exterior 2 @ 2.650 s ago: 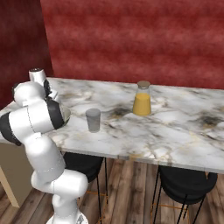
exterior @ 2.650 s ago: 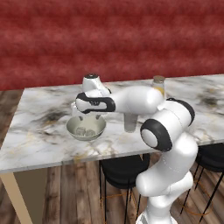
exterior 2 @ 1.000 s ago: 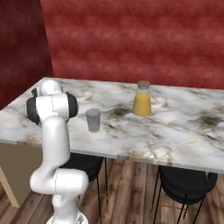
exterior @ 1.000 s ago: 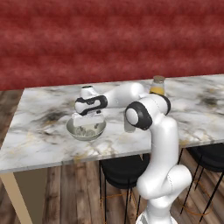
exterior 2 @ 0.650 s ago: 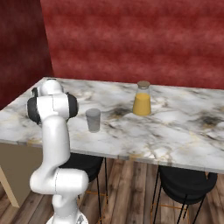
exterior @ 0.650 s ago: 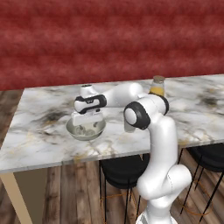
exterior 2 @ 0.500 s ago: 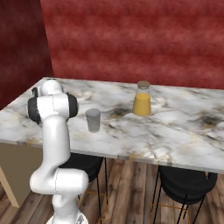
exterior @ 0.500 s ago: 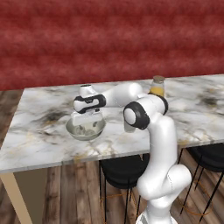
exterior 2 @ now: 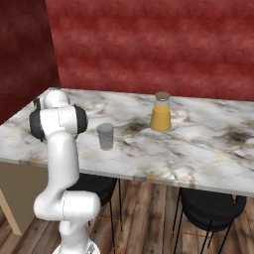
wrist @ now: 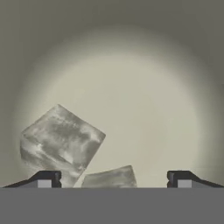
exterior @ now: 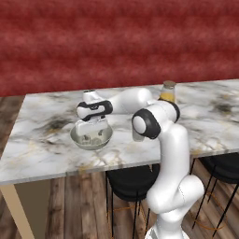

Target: There are two ice cubes in the ice bowl. Place both ice cubes in the glass cup.

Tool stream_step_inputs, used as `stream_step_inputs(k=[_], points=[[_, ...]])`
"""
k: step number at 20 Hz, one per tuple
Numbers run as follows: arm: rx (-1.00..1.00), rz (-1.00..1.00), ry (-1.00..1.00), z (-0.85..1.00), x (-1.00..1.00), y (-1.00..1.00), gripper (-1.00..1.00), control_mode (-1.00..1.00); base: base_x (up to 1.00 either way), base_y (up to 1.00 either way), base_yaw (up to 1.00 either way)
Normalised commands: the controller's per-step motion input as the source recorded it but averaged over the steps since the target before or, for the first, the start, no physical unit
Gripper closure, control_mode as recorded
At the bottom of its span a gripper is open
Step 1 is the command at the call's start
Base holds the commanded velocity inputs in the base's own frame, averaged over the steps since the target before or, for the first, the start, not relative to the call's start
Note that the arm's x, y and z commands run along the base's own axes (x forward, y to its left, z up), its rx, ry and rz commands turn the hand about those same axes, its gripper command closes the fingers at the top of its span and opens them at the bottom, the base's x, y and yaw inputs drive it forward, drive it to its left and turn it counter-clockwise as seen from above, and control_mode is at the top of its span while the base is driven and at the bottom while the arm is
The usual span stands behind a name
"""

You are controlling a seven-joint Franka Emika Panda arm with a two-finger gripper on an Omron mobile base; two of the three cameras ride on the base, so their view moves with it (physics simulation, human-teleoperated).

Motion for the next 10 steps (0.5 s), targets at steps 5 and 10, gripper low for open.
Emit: stream_step_inputs(k=[5,10], points=[[0.00,0.13,-0.11,0.01,-0.50,0.00,-1.00,-1.00,0.00,0.00,0.00],[0.00,0.09,-0.10,0.00,-0.21,-0.08,-1.00,-1.00,0.00,0.00,0.00]])
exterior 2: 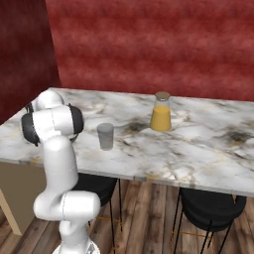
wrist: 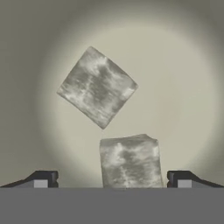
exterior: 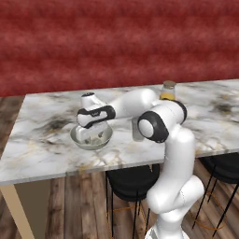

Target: There are two ice cubes in the ice bowl. Place both ice cubes in the glass cup.

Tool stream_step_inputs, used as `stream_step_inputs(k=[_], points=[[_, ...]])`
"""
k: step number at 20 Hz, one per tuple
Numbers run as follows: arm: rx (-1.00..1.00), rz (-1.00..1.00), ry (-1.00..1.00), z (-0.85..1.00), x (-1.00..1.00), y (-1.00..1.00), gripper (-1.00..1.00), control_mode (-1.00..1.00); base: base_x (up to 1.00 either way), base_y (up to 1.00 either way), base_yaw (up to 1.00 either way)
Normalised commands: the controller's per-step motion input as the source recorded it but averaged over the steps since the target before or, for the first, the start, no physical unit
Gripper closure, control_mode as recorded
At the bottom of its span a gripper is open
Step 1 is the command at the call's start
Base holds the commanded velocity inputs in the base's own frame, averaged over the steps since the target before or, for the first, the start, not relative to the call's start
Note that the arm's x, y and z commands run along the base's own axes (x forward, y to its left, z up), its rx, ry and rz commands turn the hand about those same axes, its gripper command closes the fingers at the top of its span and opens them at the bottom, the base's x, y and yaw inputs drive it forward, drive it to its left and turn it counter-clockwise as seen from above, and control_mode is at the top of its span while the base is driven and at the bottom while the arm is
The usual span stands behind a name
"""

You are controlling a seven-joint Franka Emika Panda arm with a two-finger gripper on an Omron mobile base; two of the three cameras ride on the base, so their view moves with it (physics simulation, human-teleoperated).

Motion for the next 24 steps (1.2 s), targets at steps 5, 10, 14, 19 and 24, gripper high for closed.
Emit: stream_step_inputs(k=[5,10,14,19,24], points=[[0.00,0.07,-0.04,0.00,0.06,-0.23,-1.00,-1.00,0.00,0.00,0.00],[0.00,0.02,0.00,-0.05,0.31,-0.19,-1.00,-1.00,0.00,0.00,0.00],[0.00,0.00,0.00,-0.10,0.45,-0.03,-1.00,-1.00,0.00,0.00,0.00],[0.00,0.00,0.00,-0.01,0.29,0.00,-1.00,-1.00,0.00,0.00,0.00],[0.00,0.01,0.00,-0.08,-0.13,0.00,-1.00,-1.00,0.00,0.00,0.00]])
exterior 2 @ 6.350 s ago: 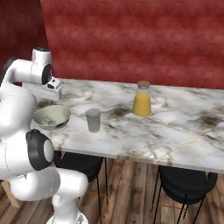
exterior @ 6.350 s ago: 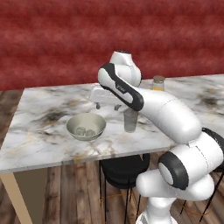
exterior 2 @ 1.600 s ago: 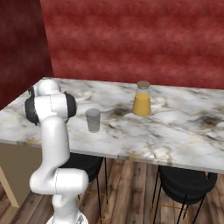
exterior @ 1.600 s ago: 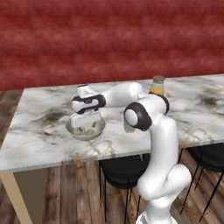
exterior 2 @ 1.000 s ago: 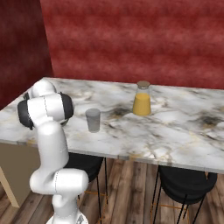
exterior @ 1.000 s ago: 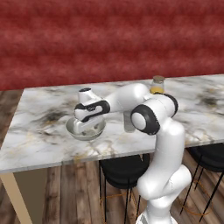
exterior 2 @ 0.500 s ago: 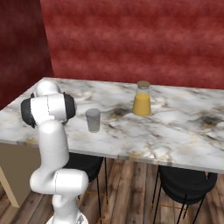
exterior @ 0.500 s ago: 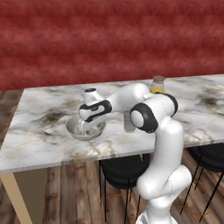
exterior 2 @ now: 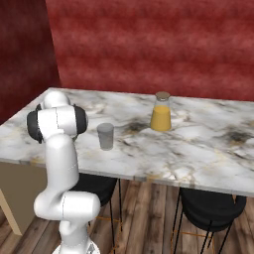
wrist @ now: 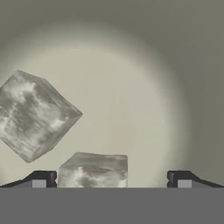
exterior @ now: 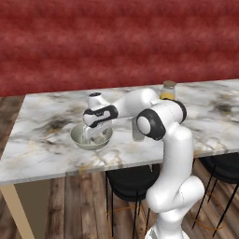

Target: There are two ice cubes in the ice bowl. Place both ice cubes in the glass cup.

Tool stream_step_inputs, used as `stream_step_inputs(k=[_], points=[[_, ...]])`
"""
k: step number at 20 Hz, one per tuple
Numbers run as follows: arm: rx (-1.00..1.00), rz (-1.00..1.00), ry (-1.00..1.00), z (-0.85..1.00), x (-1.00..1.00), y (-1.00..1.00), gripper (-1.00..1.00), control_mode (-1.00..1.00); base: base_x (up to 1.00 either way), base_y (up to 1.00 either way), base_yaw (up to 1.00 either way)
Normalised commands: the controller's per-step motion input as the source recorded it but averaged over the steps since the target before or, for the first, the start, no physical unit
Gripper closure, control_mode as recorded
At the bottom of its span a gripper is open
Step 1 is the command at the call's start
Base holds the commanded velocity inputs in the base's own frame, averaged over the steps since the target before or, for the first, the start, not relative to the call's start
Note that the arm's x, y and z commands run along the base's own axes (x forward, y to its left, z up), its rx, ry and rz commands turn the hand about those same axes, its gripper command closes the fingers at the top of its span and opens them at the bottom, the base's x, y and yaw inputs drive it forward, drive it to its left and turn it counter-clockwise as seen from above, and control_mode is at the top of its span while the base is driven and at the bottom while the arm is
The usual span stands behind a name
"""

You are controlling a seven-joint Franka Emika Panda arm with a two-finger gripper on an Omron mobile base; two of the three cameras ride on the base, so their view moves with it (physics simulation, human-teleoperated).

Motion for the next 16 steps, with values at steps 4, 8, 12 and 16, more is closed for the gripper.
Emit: stream_step_inputs(k=[4,8,12,16], points=[[0.00,0.00,0.00,-0.12,-0.26,0.00,-1.00,-1.00,0.00,0.00,0.00],[0.00,0.00,0.00,0.00,0.00,0.00,-1.00,-1.00,0.00,0.00,0.00],[0.00,0.00,0.00,-0.12,0.02,0.00,-1.00,-1.00,0.00,0.00,0.00],[0.00,0.00,0.00,-0.27,0.12,0.00,-1.00,-1.00,0.00,0.00,0.00]])
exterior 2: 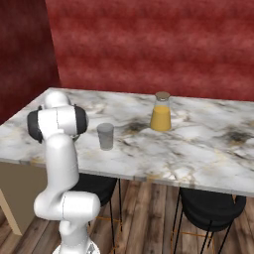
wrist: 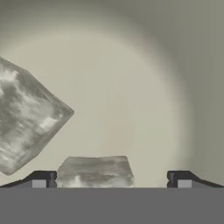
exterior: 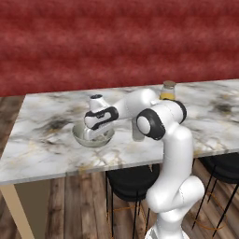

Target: There are two ice cubes in the ice bowl. Place both ice cubes in the glass cup.

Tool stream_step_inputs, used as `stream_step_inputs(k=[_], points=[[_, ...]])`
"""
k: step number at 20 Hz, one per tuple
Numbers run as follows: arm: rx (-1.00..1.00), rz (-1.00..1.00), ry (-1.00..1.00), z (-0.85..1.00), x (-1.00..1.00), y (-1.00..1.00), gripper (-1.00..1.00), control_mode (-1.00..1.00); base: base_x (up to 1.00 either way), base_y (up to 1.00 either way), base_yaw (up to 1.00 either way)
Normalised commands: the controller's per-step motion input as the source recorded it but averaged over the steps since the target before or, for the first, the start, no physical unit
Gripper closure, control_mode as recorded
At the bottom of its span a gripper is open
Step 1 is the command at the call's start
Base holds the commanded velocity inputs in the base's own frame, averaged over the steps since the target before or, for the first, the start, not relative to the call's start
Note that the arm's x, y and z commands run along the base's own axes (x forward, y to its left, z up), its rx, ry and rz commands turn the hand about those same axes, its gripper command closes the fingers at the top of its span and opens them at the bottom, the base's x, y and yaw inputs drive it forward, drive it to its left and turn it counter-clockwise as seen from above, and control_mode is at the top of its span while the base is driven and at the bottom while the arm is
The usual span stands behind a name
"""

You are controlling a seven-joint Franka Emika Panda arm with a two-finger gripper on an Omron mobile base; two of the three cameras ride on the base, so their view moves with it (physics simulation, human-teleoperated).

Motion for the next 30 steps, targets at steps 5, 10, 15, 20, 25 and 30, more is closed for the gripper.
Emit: stream_step_inputs(k=[5,10,15,20,25,30], points=[[0.00,0.00,0.00,-0.41,0.18,0.01,-1.00,-1.00,0.00,0.00,0.00],[0.00,0.00,0.06,-0.63,0.01,0.19,1.00,-1.00,0.00,0.00,0.00],[-0.03,0.00,0.02,-0.58,0.01,0.21,1.00,-1.00,0.00,0.00,0.00],[-0.08,0.00,0.07,-0.46,0.00,0.15,1.00,-1.00,0.00,0.00,0.00],[-0.01,-0.06,-0.05,0.72,0.00,0.02,1.00,-1.00,0.00,0.00,0.00],[0.02,-0.17,-0.04,1.00,-0.15,-0.14,1.00,-1.00,0.00,0.00,0.00]])
